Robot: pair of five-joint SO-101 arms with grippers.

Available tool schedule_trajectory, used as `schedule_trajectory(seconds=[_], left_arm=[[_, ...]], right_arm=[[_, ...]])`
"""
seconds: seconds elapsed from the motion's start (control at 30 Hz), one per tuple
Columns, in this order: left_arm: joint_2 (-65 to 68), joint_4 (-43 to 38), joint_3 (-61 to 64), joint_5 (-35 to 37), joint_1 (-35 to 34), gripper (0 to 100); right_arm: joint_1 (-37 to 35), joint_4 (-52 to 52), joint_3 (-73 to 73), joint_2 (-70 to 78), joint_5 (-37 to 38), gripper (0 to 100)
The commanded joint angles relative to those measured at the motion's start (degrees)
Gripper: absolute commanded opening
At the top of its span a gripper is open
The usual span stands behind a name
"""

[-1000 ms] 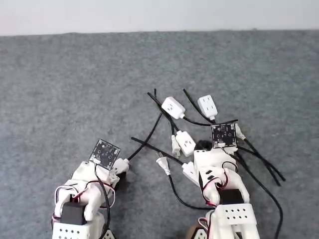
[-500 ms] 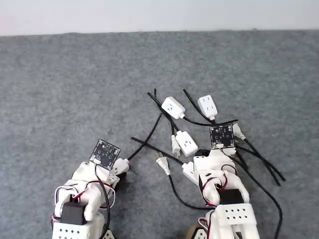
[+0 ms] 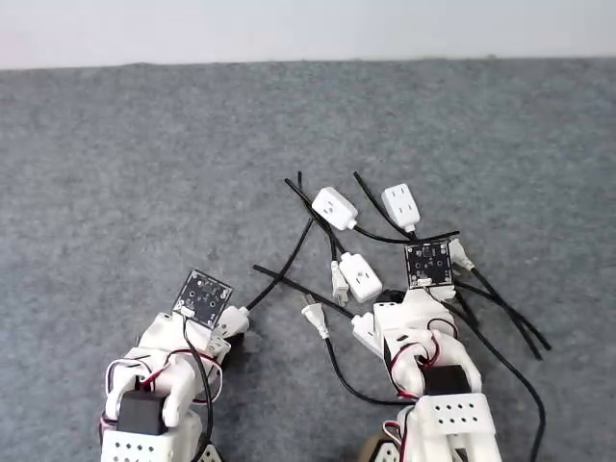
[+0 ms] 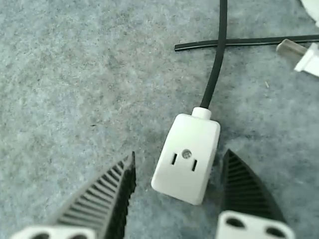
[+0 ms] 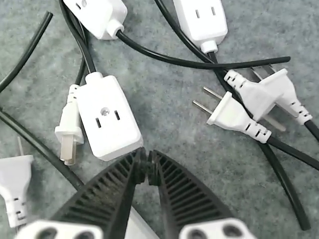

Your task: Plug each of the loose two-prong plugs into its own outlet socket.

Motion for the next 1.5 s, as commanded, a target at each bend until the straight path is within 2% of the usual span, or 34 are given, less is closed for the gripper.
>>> schedule_trajectory(seconds=[0.0, 0.1, 0.37, 0.67, 0.87, 1.47], left_arm=[[-0.97, 0.18, -0.66, -0.88, -0.09, 27], [-0.97, 0.18, -0.66, -0.88, -0.09, 27], [-0.97, 0.18, -0.66, -0.88, -0.09, 27], [-0.97, 0.18, -0.66, -0.88, -0.09, 27], [-0.97, 0.18, -0.66, -0.88, -0.09, 27], [-0.97, 0.18, -0.66, -0.88, -0.09, 27]], right_arm=[[1.19, 0.40, 1.05, -2.59, 0.44, 0.9], [4.35, 2.77, 1.23, -8.48, 0.18, 0.9], [4.88, 25.63, 0.88, -31.78, 0.18, 0.8], [1.89, 28.35, 0.88, -29.76, 0.53, 0.8], [1.98, 42.95, 0.88, -30.29, 0.70, 0.8], [1.80, 44.09, 0.79, -31.52, 0.70, 0.9]])
